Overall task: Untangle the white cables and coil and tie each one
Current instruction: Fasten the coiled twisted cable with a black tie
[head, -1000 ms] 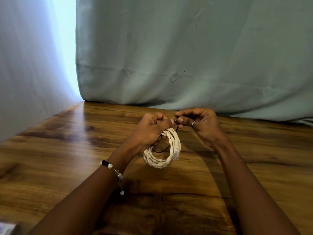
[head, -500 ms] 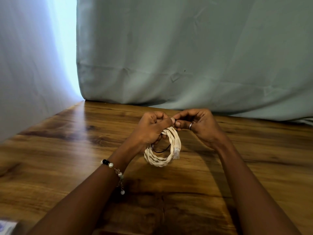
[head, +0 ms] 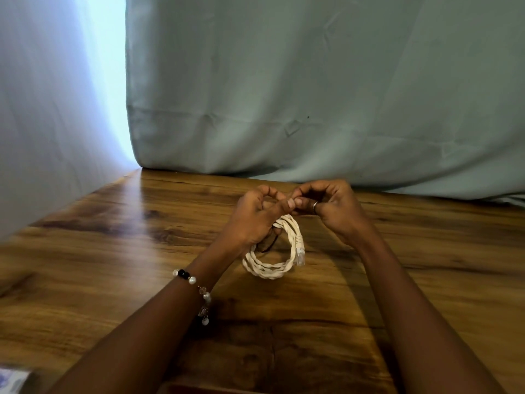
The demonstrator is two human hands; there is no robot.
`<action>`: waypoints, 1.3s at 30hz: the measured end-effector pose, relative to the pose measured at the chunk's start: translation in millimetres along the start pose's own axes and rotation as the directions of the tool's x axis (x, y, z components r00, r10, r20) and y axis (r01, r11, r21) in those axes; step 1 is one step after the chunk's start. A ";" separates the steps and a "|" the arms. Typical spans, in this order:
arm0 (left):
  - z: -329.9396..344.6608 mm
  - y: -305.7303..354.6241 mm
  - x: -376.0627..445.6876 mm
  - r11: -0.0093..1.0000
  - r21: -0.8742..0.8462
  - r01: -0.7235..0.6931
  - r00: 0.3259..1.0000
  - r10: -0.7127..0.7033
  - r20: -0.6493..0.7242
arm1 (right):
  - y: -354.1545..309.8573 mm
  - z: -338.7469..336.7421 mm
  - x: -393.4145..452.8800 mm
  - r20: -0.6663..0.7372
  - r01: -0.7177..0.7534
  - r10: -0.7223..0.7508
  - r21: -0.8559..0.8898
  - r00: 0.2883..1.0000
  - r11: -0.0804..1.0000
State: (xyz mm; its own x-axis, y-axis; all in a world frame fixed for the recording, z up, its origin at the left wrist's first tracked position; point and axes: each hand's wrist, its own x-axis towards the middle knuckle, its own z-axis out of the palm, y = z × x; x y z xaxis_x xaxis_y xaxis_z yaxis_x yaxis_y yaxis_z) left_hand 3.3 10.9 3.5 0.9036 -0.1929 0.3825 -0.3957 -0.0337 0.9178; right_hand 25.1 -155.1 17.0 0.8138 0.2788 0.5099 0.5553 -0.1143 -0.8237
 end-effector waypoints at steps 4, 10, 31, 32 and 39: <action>1.5 -3.3 2.7 0.993 0.103 -0.065 0.997 0.069 -0.035 | 0.9 1.7 5.6 -0.029 0.137 -0.161 -0.391 0.986 0.910; 0.2 -6.6 4.8 0.980 0.186 -0.065 0.992 0.083 -0.092 | -11.5 -6.2 7.4 -0.367 0.006 -0.045 -0.106 0.929 0.994; 16.1 5.0 -4.7 0.961 0.204 0.189 0.932 -0.241 0.270 | -23.7 -50.8 8.7 -0.707 0.234 0.284 0.539 0.648 0.809; 17.3 4.6 -4.7 0.961 0.206 0.187 0.933 -0.239 0.267 | -20.1 -51.6 8.8 -0.709 0.229 0.291 0.540 0.642 0.810; 0.1 -2.8 1.1 0.977 0.141 0.162 0.986 -0.166 0.012 | 2.4 -21.2 8.4 -0.382 -0.153 0.553 0.706 0.740 0.692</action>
State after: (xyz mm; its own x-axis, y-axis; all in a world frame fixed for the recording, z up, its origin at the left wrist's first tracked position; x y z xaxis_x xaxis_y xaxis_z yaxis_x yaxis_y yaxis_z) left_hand 5.4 10.7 1.4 0.9547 -0.1959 0.2238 -0.2627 -0.2026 0.9434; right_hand 36.9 -173.3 24.5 0.9751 -0.2214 0.0163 0.1390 0.5516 -0.8224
